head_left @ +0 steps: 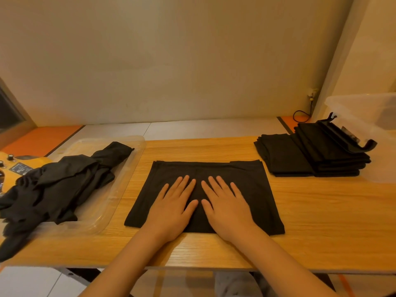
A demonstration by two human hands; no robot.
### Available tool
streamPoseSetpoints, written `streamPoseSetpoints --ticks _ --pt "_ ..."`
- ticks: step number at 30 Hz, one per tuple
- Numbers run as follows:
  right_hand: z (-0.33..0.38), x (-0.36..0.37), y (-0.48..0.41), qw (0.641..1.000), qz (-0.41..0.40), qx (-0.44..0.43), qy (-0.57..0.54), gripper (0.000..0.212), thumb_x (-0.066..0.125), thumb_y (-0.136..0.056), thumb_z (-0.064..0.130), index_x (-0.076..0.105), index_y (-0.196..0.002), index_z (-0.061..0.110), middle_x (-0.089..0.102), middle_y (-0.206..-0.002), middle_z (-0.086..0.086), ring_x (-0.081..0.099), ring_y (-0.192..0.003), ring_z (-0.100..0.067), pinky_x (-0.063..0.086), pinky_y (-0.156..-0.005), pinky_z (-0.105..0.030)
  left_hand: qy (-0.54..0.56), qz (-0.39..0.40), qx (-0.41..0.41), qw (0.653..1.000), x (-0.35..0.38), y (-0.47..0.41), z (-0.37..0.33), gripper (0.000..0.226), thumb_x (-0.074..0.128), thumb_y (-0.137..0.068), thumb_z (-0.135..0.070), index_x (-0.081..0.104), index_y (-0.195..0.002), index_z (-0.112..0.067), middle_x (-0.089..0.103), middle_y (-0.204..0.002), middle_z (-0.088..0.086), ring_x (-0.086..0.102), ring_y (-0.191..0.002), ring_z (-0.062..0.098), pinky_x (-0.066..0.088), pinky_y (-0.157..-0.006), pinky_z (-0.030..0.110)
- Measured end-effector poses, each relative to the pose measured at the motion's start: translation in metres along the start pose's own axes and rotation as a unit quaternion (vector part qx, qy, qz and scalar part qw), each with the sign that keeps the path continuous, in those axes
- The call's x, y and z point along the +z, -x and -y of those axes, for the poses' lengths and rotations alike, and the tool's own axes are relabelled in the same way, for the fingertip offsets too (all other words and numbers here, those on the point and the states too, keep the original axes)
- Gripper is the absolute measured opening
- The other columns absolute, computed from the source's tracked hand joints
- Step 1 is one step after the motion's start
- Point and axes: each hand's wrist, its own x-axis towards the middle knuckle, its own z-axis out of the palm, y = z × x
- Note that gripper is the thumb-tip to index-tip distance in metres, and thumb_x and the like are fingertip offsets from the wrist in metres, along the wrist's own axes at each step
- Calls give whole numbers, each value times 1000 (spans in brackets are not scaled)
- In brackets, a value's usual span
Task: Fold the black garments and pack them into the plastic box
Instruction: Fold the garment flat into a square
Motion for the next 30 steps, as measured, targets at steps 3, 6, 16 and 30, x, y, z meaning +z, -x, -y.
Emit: streamPoseSetpoints --ticks 3,6,16,30 --pt "-25 0 15 1000 -11 24 4 60 -1 -96 51 -2 -152 31 -6 -160 9 -12 -146 -10 -8 -117 -36 11 4 -16 1000 -2 14 25 94 -24 -65 -80 -11 -148 -38 -19 -155 -15 -22 -141 1 -12 -116 26" --pt "-53 -6 29 997 -14 80 5 56 13 -101 50 -5 -151 33 -9 -160 10 -14 -146 -10 -6 -118 -36 14 6 -42 999 -4 22 44 107 -29 -56 -84 -13 -148 -33 -21 -154 -15 -21 -141 0 -13 -116 25" --pt "-35 -29 5 995 -85 42 2 54 20 -103 37 4 -153 23 0 -161 4 -8 -147 -13 -4 -119 -37 21 -18 -7 1000 -26 -11 25 63 22 -100 -50 -6 -152 -27 -15 -154 -13 -15 -143 3 -10 -118 31" --pt "-63 -16 -49 998 18 61 24 55 16 -103 44 2 -154 26 -4 -161 6 -9 -147 -11 -4 -119 -39 18 24 45 999 -7 -64 35 109 -13 -60 -91 2 -152 -35 -4 -159 -15 -8 -144 -1 -3 -120 31"
